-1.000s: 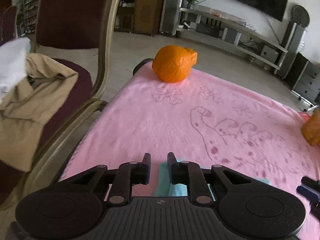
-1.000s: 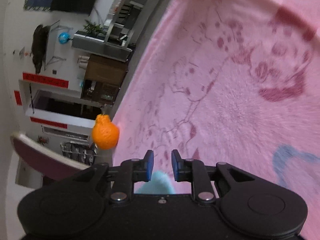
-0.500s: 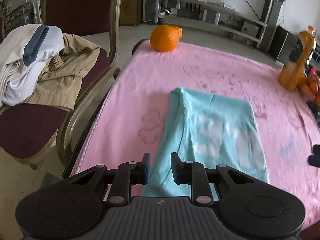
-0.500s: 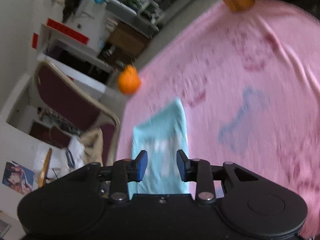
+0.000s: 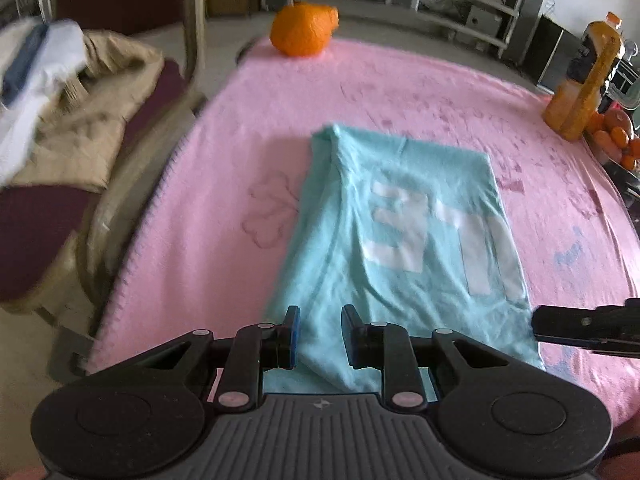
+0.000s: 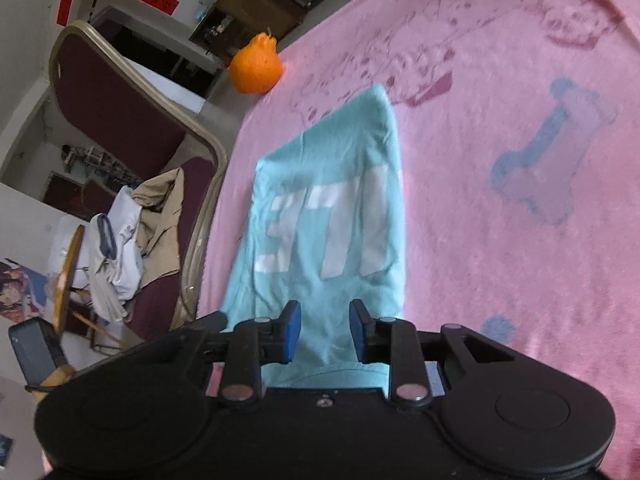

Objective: Fold clothes

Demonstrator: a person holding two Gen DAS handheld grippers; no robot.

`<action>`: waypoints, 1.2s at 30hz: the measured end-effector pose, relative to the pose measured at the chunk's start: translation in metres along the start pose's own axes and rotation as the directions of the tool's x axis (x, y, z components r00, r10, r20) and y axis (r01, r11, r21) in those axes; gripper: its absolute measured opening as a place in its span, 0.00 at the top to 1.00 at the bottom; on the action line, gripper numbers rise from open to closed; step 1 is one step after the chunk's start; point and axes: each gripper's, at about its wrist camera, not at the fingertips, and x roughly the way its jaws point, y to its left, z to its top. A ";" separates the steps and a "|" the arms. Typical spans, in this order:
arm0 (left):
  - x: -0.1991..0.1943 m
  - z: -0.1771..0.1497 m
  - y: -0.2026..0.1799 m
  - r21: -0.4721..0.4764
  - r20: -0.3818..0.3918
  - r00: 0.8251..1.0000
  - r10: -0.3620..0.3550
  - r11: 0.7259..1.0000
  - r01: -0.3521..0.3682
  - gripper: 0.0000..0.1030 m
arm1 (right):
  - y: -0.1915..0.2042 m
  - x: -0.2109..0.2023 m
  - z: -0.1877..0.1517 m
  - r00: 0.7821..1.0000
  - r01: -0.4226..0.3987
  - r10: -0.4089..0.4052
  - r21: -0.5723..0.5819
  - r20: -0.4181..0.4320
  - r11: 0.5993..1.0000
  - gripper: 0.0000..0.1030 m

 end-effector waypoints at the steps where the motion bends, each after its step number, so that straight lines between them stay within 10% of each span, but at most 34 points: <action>1: 0.004 -0.001 0.001 -0.002 -0.017 1.000 0.020 1.000 -0.020 0.78 | -0.001 0.005 0.000 1.000 -0.016 0.016 0.010 -0.012 1.000 0.74; 10: -0.004 -0.011 0.015 -0.034 -0.017 0.996 0.084 0.996 -0.085 0.77 | -0.016 0.009 -0.007 0.993 0.058 -0.055 0.022 -0.102 0.998 0.82; 16: -0.023 -0.003 -0.002 0.012 0.088 0.996 -0.012 1.000 0.011 0.71 | 0.003 -0.050 -0.002 0.993 0.022 -0.011 -0.094 0.117 0.995 0.48; 26: -0.014 0.043 -0.053 0.081 0.098 0.995 0.015 0.996 -0.023 0.59 | 0.065 -0.115 0.039 0.924 0.044 0.046 -0.227 0.379 0.973 0.00; 36: 0.013 0.047 -0.075 0.129 0.026 1.000 0.016 0.991 -0.019 0.13 | 0.021 -0.056 0.069 0.848 0.423 -0.354 -0.101 0.393 0.901 0.00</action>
